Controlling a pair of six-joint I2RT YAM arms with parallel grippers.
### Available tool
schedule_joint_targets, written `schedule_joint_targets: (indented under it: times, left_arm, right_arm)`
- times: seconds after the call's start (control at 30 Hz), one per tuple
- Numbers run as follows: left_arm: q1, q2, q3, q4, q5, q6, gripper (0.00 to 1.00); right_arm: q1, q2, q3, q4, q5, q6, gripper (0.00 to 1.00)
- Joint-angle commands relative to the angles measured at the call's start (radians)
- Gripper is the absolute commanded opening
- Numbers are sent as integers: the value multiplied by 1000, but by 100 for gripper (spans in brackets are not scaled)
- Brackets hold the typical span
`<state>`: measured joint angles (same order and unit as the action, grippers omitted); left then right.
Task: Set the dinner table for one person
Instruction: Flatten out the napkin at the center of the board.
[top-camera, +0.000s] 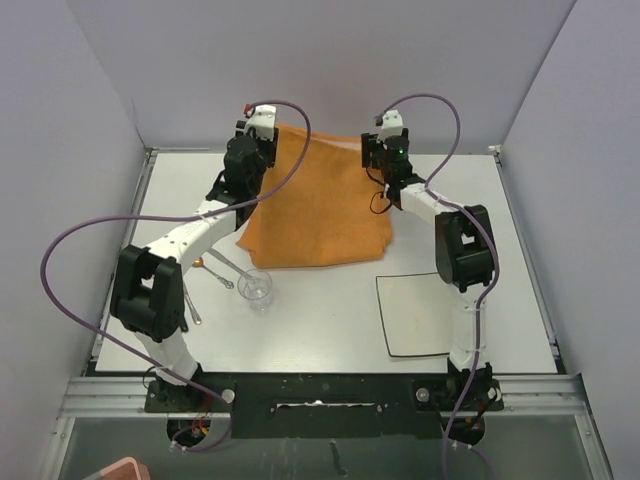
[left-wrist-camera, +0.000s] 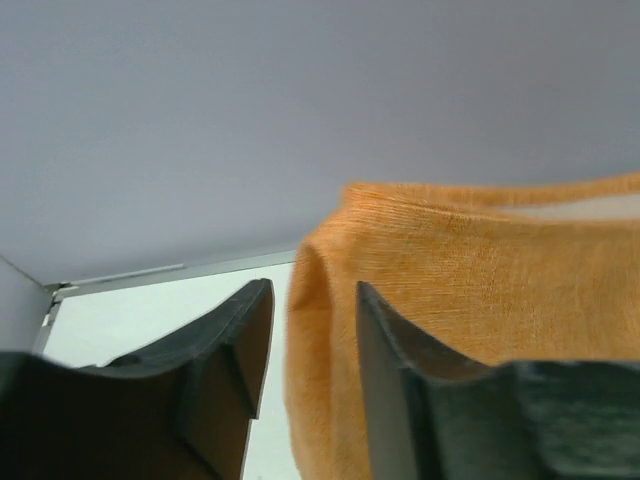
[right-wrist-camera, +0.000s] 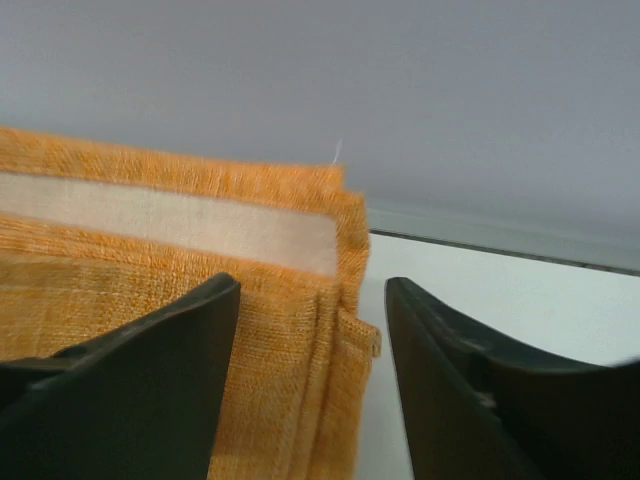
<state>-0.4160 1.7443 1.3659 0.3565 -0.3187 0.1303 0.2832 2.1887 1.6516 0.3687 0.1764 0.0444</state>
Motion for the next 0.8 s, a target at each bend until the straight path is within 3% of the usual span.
schedule_joint_targets:
  times: [0.0, 0.03, 0.1, 0.27, 0.4, 0.47, 0.5, 0.57, 0.6, 0.77]
  left_arm:
    - [13, -17, 51, 109, -107, 10, 45]
    - [8, -27, 46, 112, -121, 23, 55]
    - [-5, -47, 49, 100, -141, 46, 61]
    - [-93, -157, 35, 82, -181, 164, 62]
    - [-203, -320, -48, -56, -92, 145, 59]
    - [-231, -399, -93, -152, -85, 88, 51]
    - [-240, -429, -117, -200, -99, 50, 42]
    - [-266, -480, -150, -298, -113, 8, 20]
    - [-285, -501, -161, -337, -119, 0, 2]
    - [-372, -515, -163, -490, -226, -27, 0]
  right_arm:
    - [-11, 1, 41, 17, 36, 22, 94]
    - [-10, -8, 41, 14, 36, 22, 99]
    - [-8, -35, 38, 14, 27, 20, 98]
    - [9, -202, -45, 46, 3, -10, 98]
    - [50, -448, -205, -34, -29, 4, 98]
    - [84, -577, -312, -109, -58, 19, 99]
    - [99, -643, -366, -156, -84, 35, 98]
    - [130, -773, -465, -241, -114, 60, 98]
    - [143, -806, -512, -282, -119, 62, 97]
    - [171, -978, -631, -463, -106, 105, 97]
